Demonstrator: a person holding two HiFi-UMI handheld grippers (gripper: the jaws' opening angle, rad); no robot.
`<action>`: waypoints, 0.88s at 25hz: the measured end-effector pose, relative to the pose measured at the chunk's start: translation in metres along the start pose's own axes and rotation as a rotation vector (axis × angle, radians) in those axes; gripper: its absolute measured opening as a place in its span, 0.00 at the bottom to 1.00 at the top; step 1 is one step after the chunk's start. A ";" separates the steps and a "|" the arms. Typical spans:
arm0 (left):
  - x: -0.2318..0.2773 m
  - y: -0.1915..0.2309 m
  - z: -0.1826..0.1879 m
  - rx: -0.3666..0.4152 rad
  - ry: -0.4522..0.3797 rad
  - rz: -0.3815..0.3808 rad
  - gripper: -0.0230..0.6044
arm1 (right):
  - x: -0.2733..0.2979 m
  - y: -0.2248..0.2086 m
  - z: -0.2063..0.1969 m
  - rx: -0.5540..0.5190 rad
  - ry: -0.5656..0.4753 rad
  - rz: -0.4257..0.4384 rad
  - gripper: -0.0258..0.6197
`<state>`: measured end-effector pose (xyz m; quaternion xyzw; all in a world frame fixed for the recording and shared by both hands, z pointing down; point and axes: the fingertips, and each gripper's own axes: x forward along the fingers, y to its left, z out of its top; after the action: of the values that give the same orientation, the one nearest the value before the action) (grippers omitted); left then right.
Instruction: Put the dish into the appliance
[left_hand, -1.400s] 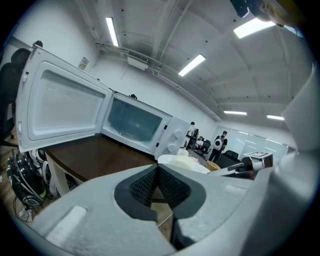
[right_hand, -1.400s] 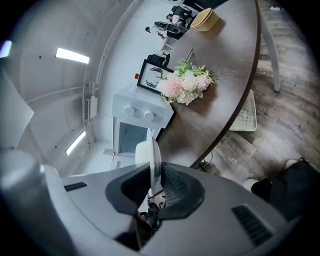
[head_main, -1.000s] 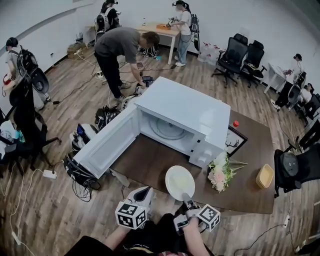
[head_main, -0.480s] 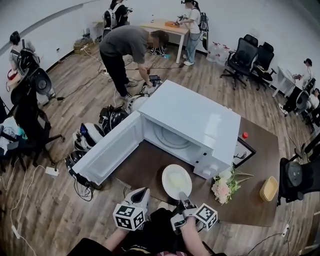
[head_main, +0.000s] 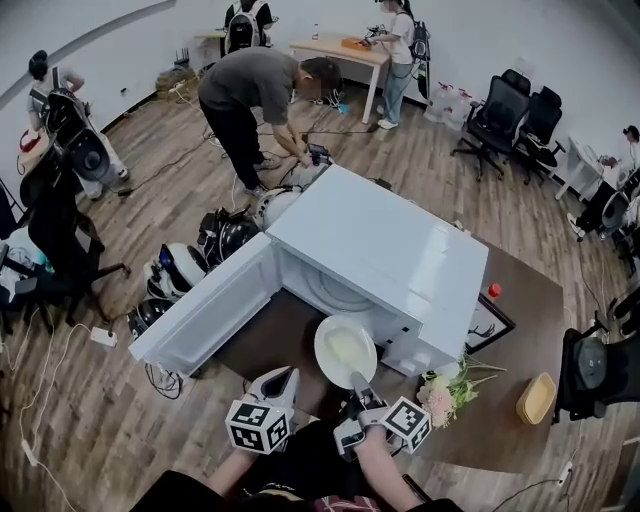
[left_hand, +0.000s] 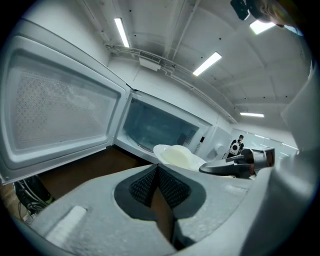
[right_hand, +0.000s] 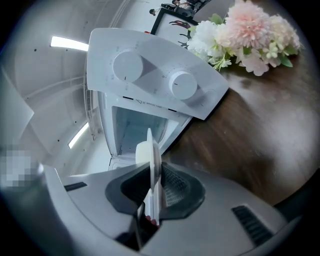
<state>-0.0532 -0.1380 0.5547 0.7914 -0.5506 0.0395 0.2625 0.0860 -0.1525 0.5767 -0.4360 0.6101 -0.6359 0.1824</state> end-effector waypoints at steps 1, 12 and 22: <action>0.005 0.000 0.002 -0.002 0.000 0.003 0.05 | 0.003 0.001 0.003 0.002 0.001 0.000 0.13; 0.043 0.000 0.011 0.013 0.023 0.003 0.05 | 0.026 0.001 0.021 0.106 -0.043 0.000 0.13; 0.051 0.015 0.030 0.072 0.061 -0.056 0.05 | 0.057 0.010 0.027 0.134 -0.140 -0.036 0.13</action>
<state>-0.0531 -0.1995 0.5521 0.8138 -0.5183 0.0761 0.2516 0.0730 -0.2146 0.5829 -0.4770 0.5440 -0.6464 0.2422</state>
